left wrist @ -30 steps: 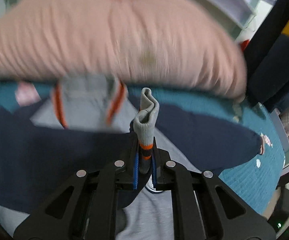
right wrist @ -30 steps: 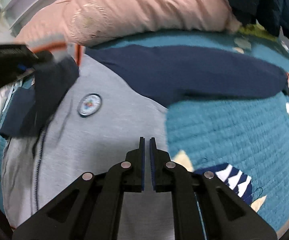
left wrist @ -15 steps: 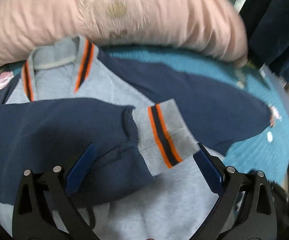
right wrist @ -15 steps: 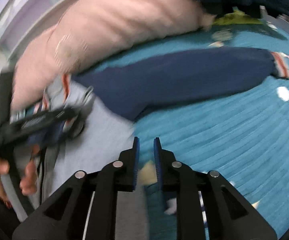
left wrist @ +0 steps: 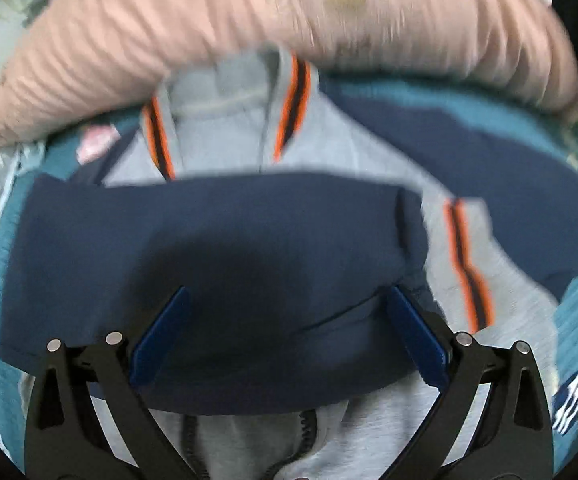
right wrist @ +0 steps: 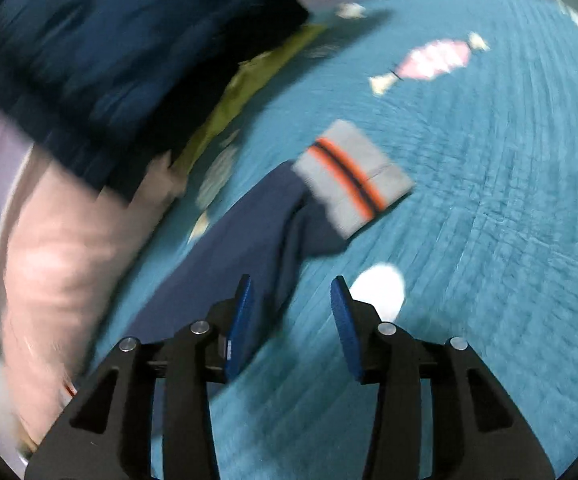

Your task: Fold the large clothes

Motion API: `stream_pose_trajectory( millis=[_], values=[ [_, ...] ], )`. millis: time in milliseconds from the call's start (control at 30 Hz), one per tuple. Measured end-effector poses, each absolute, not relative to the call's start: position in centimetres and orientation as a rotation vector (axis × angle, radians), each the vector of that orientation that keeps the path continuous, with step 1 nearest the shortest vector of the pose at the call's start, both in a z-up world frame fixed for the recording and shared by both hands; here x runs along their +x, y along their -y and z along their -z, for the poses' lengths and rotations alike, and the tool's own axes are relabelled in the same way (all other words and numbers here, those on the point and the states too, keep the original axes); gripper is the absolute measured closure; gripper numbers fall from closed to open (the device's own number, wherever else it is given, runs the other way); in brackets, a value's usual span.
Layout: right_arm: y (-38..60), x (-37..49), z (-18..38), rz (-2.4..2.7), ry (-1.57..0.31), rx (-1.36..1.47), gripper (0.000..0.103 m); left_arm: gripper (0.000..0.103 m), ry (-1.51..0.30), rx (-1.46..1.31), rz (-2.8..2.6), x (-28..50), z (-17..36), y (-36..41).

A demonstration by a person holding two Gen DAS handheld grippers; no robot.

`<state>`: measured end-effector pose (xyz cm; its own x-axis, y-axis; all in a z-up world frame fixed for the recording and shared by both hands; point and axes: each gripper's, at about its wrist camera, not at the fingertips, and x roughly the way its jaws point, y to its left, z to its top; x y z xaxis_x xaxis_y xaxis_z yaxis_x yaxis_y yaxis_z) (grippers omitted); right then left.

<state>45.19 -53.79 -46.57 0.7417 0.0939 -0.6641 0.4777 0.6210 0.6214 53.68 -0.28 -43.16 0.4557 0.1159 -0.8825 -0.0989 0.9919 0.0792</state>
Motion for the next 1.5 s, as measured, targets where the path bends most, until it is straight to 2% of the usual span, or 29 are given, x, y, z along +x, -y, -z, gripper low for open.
stream_pose_trajectory(
  millis=[233,333,400,433,467,633,867,1033,1267,1500],
  values=[
    [58.6,46.3,50.0,0.271,-0.608,1.200,0.064,0.005,-1.093,-0.005,-0.113,53.6,43.7,-0.3],
    [59.0,47.1,49.9,0.276,-0.581,1.196,0.063,0.005,-1.091,-0.001,-0.108,53.5,43.8,-0.4],
    [59.0,48.4,49.4,0.270,-0.600,1.144,0.067,0.005,-1.087,0.001,-0.107,53.4,43.7,-0.2],
    [58.9,49.0,49.2,0.258,-0.606,1.123,0.078,0.005,-1.085,0.005,-0.102,53.4,43.8,-0.3],
    [58.8,49.6,48.5,0.257,-0.623,1.075,0.084,0.005,-1.086,0.005,-0.100,53.7,44.0,-0.1],
    [54.3,49.2,42.1,0.219,-0.571,0.728,0.087,0.005,-1.076,-0.057,-0.063,53.7,43.2,-0.8],
    [39.2,47.4,31.2,-0.045,-0.449,0.394,0.087,0.005,-1.036,-0.214,-0.012,51.7,39.6,-4.3],
    [25.9,46.8,28.2,-0.223,-0.473,0.227,0.090,0.005,-0.977,-0.154,-0.120,49.1,36.8,-9.6],
    [9.3,45.7,30.6,-0.386,-0.588,0.138,0.090,0.005,-0.943,-0.137,-0.280,44.2,35.6,-18.7],
    [-2.9,45.3,36.7,-0.433,-0.730,-0.085,0.090,0.005,-0.950,-0.118,-0.341,41.4,36.5,-24.1]
  ],
)
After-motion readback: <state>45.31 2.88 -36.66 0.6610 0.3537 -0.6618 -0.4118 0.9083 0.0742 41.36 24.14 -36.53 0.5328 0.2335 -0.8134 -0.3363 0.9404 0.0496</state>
